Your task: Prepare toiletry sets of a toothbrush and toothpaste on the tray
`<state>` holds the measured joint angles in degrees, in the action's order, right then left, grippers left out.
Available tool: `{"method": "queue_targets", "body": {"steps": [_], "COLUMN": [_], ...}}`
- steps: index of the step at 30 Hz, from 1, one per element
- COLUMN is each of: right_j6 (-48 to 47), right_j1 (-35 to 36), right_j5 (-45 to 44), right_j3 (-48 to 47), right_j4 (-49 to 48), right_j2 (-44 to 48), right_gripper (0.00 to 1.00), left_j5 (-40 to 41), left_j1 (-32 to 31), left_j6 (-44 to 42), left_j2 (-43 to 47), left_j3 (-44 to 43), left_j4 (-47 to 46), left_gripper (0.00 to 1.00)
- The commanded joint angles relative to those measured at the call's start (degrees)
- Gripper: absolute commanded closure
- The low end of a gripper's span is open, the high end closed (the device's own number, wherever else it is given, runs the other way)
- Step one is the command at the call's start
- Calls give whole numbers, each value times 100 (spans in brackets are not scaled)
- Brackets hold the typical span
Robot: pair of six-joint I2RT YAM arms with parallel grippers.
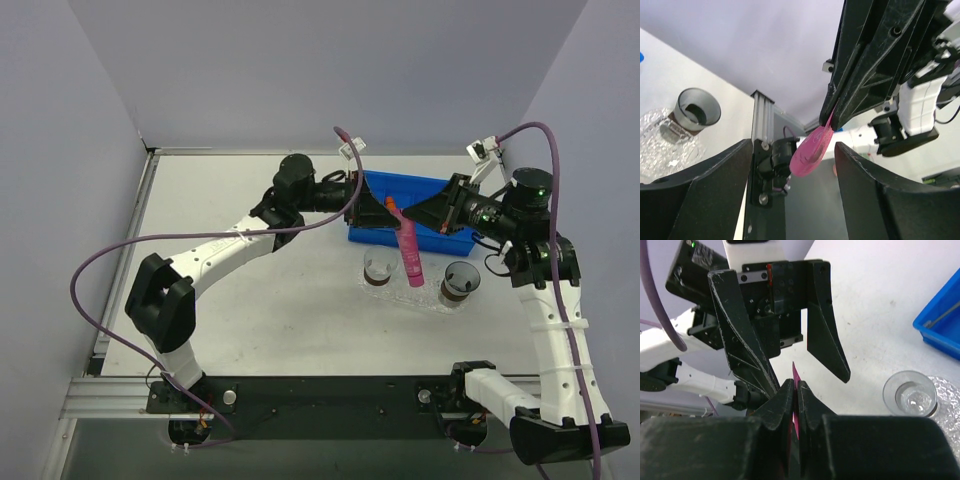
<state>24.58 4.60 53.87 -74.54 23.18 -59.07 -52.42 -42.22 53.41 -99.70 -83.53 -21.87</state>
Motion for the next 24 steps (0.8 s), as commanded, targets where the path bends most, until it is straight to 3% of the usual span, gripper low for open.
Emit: {"method": "queue_targets", "body": {"steps": [1, 4, 10, 24], "right_j6": [899, 961, 961, 891], "right_j1": [58, 120, 146, 146], "right_j5": [-297, -491, -605, -491], "right_j3": [291, 344, 431, 546], "right_j4": [-1763, -2019, -2081, -1949], "right_j2": [255, 291, 343, 379], "right_gripper": [100, 100, 100, 100], "left_j5": [478, 610, 769, 866], "left_j1": [-50, -120, -129, -59], "left_j6": [987, 996, 1093, 1576], "left_j2": [179, 170, 197, 65], "left_j3": [117, 91, 170, 337], "left_j4": [-1627, -1663, -1724, -2242], "left_gripper": [23, 23, 49, 87]}}
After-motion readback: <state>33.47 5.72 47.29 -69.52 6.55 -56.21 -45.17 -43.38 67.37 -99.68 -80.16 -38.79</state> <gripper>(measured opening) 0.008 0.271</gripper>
